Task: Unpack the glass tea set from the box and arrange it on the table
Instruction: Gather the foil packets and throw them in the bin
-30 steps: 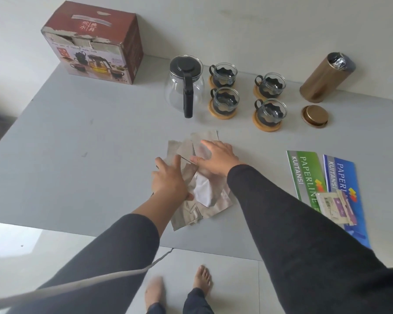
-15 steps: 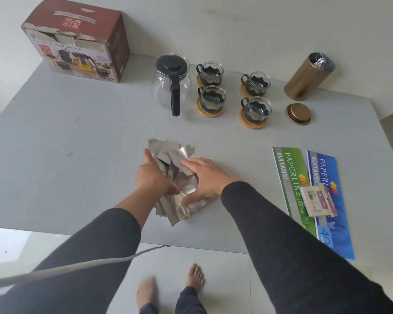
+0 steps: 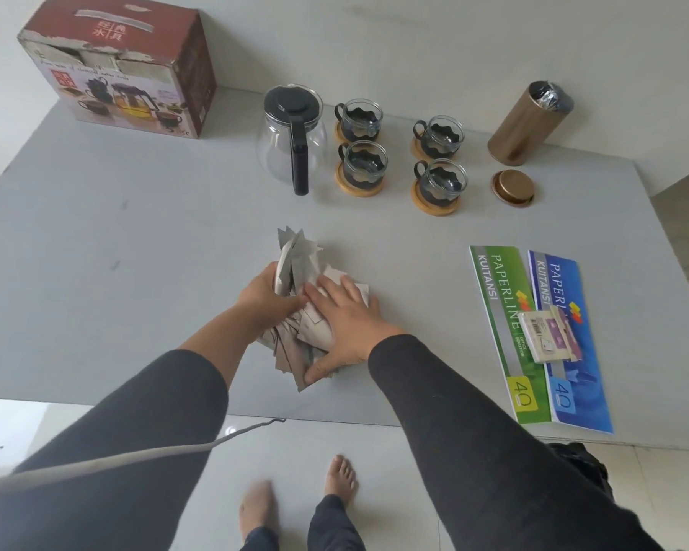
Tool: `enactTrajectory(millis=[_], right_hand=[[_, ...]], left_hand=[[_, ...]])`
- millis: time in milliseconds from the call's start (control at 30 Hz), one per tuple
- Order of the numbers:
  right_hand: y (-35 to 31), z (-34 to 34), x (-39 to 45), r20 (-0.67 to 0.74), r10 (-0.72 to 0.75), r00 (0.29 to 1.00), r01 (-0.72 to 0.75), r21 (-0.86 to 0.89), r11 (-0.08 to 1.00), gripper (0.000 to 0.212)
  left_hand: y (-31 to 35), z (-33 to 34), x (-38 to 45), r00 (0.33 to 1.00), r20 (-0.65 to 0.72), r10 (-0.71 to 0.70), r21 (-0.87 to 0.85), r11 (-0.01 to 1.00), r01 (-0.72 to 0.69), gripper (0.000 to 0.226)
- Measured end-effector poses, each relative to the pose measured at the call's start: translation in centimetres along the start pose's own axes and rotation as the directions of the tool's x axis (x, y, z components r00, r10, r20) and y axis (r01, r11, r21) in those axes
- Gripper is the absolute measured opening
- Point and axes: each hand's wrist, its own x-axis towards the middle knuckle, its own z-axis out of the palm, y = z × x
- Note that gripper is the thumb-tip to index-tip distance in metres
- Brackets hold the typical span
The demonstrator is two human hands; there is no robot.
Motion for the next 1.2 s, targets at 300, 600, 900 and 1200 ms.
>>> enactTrajectory(millis=[300,600,900,1200], right_hand=[[0.0,-1.1,-0.5,-0.229,0.328,0.917,-0.149,0.566,0.811,0.044],[-2.5,-1.5,1.0,-0.086,0.549,0.831,-0.305,0.756,0.579,0.090],[-3.9,-2.1,1.9,0.001,0.617,0.787,-0.483,0.623,0.615,0.068],[-4.6,-2.6,1.8,0.108,0.583,0.805,-0.511,0.626,0.589,0.064]], left_hand=[[-1.1,0.1,-0.3,0.999,0.011,0.038,-0.125,0.991,-0.036,0.030],[-2.7,-1.8,-0.7,0.996,-0.024,0.085,-0.214,0.973,-0.088,0.033],[-3.5,-1.5,-1.5,0.988,-0.058,0.146,-0.123,0.981,-0.152,0.028],[-3.9,-2.0,-1.4,0.986,-0.034,0.160,-0.093,0.982,-0.163,0.026]])
